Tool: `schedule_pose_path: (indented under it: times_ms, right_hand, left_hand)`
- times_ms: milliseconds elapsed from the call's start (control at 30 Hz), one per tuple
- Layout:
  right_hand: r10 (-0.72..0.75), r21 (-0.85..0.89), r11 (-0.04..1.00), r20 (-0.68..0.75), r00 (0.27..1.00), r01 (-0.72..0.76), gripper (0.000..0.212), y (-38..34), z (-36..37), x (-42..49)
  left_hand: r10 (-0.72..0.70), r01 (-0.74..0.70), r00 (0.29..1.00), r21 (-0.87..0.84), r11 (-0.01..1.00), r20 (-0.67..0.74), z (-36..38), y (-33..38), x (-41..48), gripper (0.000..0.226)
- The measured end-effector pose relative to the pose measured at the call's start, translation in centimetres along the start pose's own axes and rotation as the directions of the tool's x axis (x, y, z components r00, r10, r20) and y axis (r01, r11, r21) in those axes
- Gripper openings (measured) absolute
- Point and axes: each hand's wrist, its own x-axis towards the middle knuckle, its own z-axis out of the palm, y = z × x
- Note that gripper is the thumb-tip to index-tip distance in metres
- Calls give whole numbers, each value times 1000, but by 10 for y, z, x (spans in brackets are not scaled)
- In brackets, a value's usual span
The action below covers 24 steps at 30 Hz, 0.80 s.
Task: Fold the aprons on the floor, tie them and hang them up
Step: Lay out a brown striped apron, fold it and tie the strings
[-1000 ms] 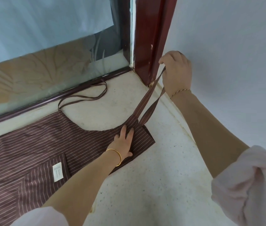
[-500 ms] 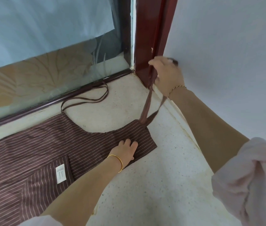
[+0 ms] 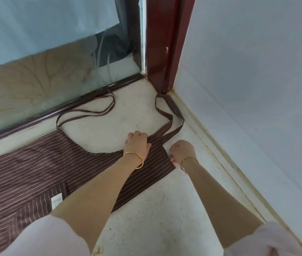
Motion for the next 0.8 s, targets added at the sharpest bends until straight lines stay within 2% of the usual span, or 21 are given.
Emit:
schedule_pose_path:
  times_ms: [100,200,267,367,467,533,600,633,700,800]
  right_hand:
    - [52,177,983,22,998,-56,23,1,8,9]
    - [10,293,956,-1,1000,-9,20,-1,13,14]
    - [-7,321,947,-42,999,20,19,-3,14,16]
    - [-18,323,945,-115,993,54,21,-6,14,18]
    - [-25,338,939,-109,994,61,22,-13,11,18]
    - [54,487,873,-83,995,-7,21,-18,11,22]
    - [168,696,706,21,986,-135,20,-25,7,23]
    - [176,772,614,68,982,-164,19,-28,4,22]
    - [117,838,523,114,987,-158,10,-34,-3,17]
    - [-1,853,505,154,988,-133,4,-41,-14,9]
  left_hand:
    - [9,-6,1000,-141,990,26,-2,4,12,29]
    - [70,14,975,-373,928,210,-4,4,20,24]
    - [114,-13,963,-379,925,246,-3,3,23,22]
    - [133,-46,969,-376,925,209,1,0,29,21]
    - [173,-47,939,-388,920,296,1,3,32,22]
    - [183,-70,928,-332,941,325,-1,6,32,21]
    - [185,-86,928,-296,951,323,-3,9,33,19]
    - [186,-87,928,-296,951,324,-2,11,33,19]
    - [185,-74,930,-331,941,316,-1,12,34,18]
    - [170,-42,943,-404,914,285,-4,13,32,19]
